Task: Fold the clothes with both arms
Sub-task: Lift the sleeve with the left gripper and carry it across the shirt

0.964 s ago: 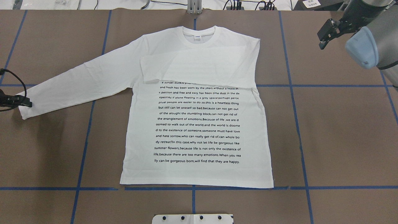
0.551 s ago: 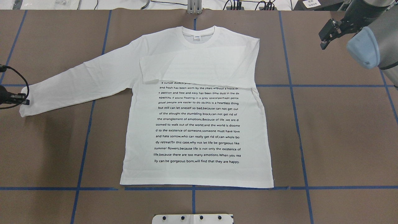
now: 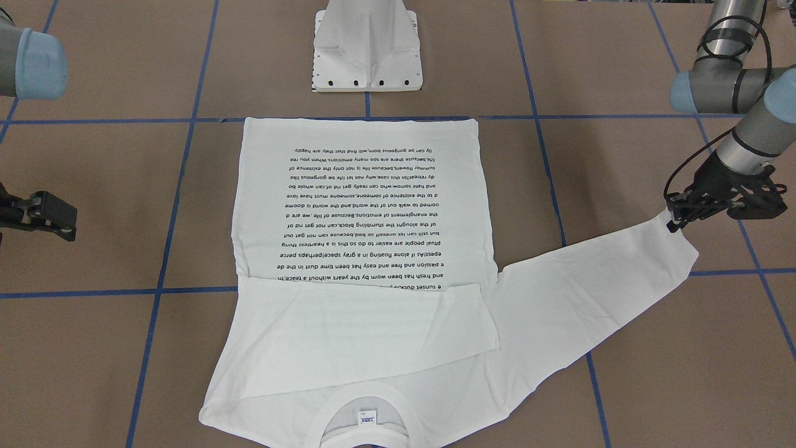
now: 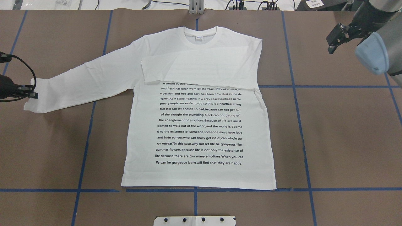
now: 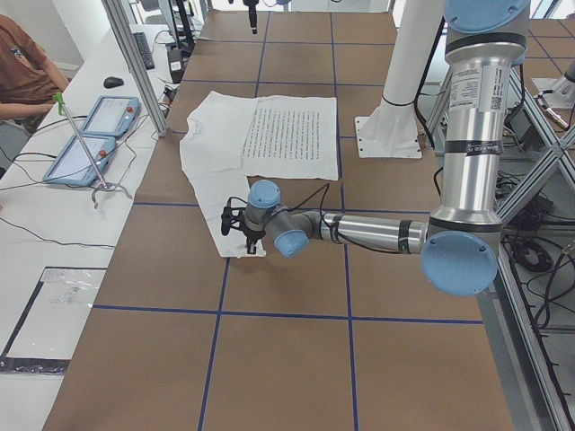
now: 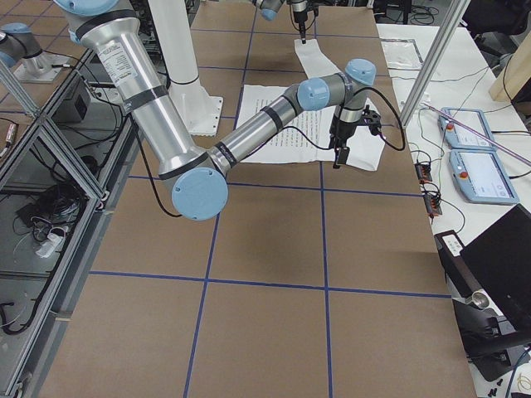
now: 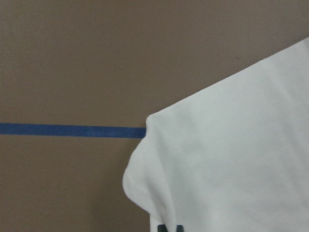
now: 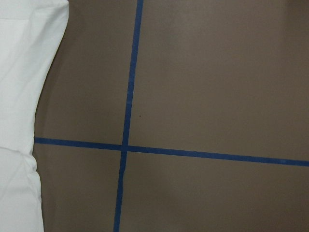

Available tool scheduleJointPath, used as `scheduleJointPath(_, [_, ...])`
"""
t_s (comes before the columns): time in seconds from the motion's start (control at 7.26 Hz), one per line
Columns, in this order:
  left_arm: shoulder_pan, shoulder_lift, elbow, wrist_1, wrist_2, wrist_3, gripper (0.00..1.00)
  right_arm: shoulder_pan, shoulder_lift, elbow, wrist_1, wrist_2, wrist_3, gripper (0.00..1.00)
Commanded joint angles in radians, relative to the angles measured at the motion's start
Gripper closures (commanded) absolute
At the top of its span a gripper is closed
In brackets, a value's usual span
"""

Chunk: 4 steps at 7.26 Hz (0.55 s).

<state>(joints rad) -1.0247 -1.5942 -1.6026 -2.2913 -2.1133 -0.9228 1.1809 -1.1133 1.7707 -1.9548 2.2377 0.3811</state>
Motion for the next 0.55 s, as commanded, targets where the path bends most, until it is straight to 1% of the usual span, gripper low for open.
scheduleJointPath(0.0, [0.023, -0.106, -0.089, 0.128, -0.043, -0.075, 1.0, 0.0, -0.098, 0.09, 0.002, -0.006, 0.002, 0.0])
scheduleJointPath(0.14, [0.067, -0.186, -0.088, 0.153, -0.043, -0.144, 1.0, 0.002, -0.14, 0.129, 0.002, -0.006, 0.011, 0.0])
scheduleJointPath(0.28, [0.075, -0.276, -0.091, 0.212, -0.06, -0.203, 1.0, 0.002, -0.195, 0.163, 0.004, -0.006, 0.013, 0.0])
scheduleJointPath(0.41, [0.102, -0.38, -0.089, 0.293, -0.077, -0.25, 1.0, 0.002, -0.244, 0.182, 0.045, -0.006, 0.016, 0.0])
